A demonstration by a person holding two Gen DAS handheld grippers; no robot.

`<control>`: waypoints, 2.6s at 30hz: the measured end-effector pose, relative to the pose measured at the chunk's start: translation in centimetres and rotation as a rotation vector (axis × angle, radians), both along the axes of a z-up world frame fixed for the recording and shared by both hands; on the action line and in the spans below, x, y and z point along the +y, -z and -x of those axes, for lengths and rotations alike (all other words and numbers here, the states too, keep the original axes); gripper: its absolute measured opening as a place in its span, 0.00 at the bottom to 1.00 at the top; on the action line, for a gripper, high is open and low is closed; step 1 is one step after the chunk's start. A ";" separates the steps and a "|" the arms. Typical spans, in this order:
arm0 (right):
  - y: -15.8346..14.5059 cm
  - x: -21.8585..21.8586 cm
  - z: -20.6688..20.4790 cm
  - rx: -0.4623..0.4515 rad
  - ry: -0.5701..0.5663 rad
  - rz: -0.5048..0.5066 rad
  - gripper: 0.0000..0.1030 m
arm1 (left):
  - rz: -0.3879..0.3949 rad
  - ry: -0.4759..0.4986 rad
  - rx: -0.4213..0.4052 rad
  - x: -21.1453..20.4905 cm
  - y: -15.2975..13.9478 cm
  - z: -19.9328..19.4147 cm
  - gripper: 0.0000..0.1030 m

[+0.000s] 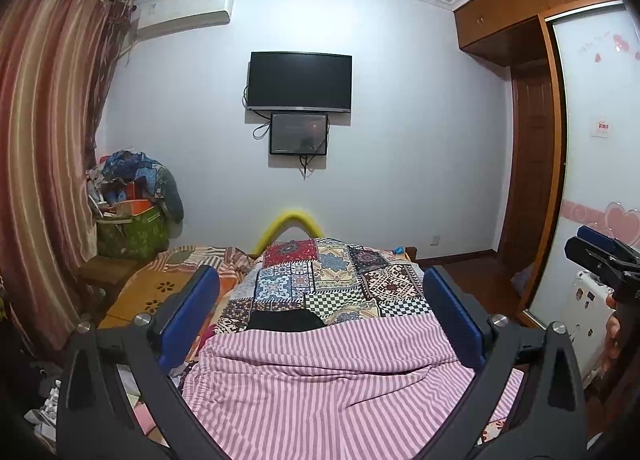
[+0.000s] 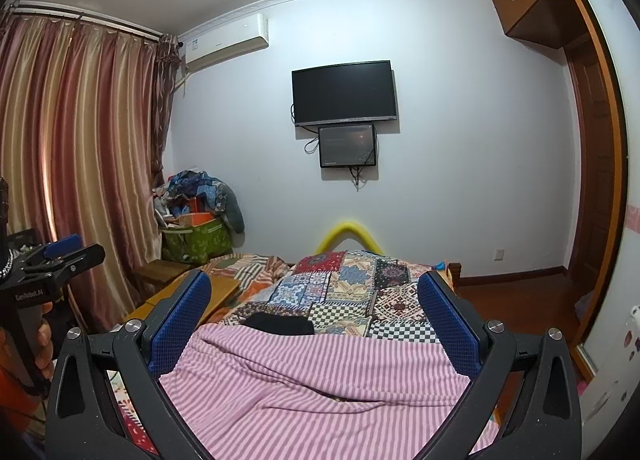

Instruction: Fold towel

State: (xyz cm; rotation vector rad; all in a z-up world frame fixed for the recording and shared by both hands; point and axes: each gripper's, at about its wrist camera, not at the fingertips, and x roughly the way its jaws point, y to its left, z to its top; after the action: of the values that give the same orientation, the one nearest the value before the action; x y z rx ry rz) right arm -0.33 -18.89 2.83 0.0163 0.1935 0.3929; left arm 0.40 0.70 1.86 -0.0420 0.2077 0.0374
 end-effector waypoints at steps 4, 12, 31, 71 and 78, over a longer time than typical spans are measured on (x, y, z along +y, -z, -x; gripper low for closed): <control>0.1 0.2 0.0 -0.001 0.002 0.010 1.00 | 0.007 0.003 0.004 0.4 -0.2 -0.1 1.00; 0.2 0.2 0.0 -0.001 0.000 0.010 1.00 | 0.012 0.003 0.018 0.9 0.1 -0.7 1.00; -0.3 1.2 -0.7 -0.002 -0.040 0.035 1.00 | 0.011 0.022 0.027 1.3 0.4 -0.8 1.00; 2.0 0.4 -3.9 0.065 0.044 0.088 1.00 | 0.011 0.008 0.112 4.2 3.1 -5.6 1.00; 5.1 -2.8 -8.7 0.169 0.164 0.139 1.00 | 0.040 -0.054 0.225 9.4 6.7 -11.7 1.00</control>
State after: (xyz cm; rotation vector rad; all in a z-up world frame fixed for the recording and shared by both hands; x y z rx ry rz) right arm 8.35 -21.64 -2.27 -0.0714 0.3832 0.2136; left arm 12.11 10.08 -4.79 -0.0830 0.4324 0.0921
